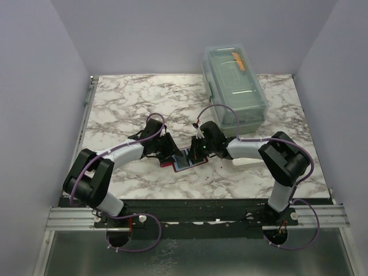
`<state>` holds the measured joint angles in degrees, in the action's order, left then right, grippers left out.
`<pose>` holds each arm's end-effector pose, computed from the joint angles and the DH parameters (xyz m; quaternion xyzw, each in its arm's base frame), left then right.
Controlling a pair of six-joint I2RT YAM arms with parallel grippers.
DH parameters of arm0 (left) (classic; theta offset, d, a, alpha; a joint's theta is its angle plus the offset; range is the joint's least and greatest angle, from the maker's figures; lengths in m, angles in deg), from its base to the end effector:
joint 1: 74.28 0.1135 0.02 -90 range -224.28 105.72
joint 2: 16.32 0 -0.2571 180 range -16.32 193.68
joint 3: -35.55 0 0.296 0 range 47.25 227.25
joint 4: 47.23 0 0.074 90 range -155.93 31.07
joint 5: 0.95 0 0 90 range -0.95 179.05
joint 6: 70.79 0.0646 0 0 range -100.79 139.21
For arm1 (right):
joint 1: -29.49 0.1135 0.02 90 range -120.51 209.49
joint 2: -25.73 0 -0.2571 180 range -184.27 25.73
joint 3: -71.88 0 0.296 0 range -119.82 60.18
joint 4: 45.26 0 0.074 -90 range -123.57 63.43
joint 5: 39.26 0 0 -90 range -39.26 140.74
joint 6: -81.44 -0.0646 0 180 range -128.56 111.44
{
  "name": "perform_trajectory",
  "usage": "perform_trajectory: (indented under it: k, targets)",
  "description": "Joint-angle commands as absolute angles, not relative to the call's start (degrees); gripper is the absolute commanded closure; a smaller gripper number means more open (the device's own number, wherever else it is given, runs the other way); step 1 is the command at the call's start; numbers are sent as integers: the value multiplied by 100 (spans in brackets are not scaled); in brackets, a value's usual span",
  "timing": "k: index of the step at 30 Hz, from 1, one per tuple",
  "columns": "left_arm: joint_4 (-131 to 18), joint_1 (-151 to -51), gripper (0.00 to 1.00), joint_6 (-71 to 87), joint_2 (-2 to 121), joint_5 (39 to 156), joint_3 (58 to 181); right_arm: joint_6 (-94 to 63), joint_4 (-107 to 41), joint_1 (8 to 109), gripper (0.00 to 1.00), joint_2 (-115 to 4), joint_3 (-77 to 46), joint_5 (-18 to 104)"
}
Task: Put the credit cards into the card holder
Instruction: Insert the credit card into the card holder.
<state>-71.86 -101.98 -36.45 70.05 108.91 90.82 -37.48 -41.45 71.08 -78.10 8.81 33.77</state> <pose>0.2847 -0.1743 0.1058 -0.1781 0.9257 -0.3161 0.1072 0.2884 0.2812 0.0746 -0.1573 0.9005 0.3316 0.2333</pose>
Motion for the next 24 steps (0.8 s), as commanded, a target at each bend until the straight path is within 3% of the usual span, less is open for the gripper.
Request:
perform_trajectory:
  k: [1, 13, 24]
  targets:
    - [-7081, -10189, 47, -3691, 7114, 10815, 9041, -3682, -3928, 7141, 100, -8070, 1034, 3839]
    - [-6963, -10212, 50, -3617, 7365, 10810, 9082, -3686, -3963, 7137, 100, -8109, 1046, 3818]
    - [-6825, -10328, 59, -3673, 7028, 10856, 9183, -3703, -3787, 7134, 100, -7982, 968, 3840]
